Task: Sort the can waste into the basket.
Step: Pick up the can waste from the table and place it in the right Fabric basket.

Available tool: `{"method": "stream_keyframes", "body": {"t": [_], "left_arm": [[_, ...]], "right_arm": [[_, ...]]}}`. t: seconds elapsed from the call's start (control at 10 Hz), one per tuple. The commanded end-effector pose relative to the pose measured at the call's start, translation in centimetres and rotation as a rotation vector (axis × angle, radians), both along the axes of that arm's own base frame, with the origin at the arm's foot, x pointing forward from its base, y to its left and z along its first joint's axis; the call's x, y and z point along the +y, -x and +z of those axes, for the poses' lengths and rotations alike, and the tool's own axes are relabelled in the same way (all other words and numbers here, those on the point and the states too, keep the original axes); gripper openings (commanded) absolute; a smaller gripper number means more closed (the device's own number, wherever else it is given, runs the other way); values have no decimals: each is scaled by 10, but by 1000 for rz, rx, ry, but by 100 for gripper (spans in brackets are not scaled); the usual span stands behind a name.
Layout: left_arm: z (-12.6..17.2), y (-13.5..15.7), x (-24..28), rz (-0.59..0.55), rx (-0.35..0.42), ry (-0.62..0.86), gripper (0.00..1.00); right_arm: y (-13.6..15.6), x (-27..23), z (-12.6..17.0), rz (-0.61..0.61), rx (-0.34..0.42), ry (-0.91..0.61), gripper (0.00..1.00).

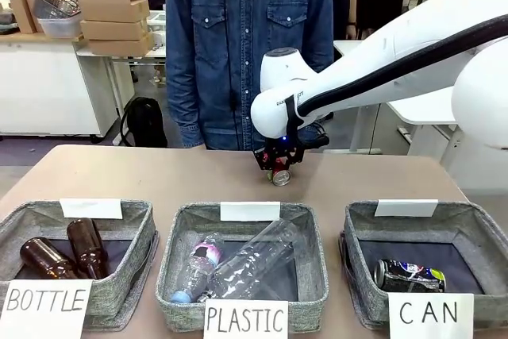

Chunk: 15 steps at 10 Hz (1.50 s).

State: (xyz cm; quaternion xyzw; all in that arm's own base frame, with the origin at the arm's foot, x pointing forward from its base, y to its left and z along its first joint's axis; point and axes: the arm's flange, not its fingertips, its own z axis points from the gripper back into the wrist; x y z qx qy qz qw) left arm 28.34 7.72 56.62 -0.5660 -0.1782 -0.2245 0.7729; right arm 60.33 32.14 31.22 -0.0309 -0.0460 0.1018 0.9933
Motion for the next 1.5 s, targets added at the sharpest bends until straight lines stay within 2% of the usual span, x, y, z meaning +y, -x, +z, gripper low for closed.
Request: {"method": "stream_keyframes", "body": {"t": [0.0, 0.3, 0.4, 0.6, 0.7, 0.8, 0.9, 1.1, 1.2, 1.4], "left_arm": [[2, 1, -1, -6, -21, 19, 99], [2, 1, -1, -6, -21, 19, 99], [2, 1, -1, -6, -21, 19, 99], [2, 1, -1, -6, -21, 19, 99], [2, 1, -1, -6, -21, 19, 99], [2, 1, -1, -6, -21, 19, 99], [2, 1, -1, -6, -21, 19, 99], [2, 1, -1, -6, -21, 19, 99], [2, 1, -1, -6, -21, 19, 99], [2, 1, -1, -6, -21, 19, 99]], "right_arm": [[-4, 4, 0, -15, -13, 26, 0], [1, 5, 7, 27, 8, -15, 0], [11, 1, 27, 75, 8, -26, 0], [42, -31, 103, 149, 115, -139, 0], [60, -57, 137, 151, 87, -127, 0], [81, -84, 167, 172, 84, -134, 0], [110, -117, 198, 244, 91, -139, 0], [175, -186, 244, 290, 66, -185, 0], [208, -215, 256, 340, 67, -195, 0], [266, -255, 252, 453, 77, -84, 0]]}}
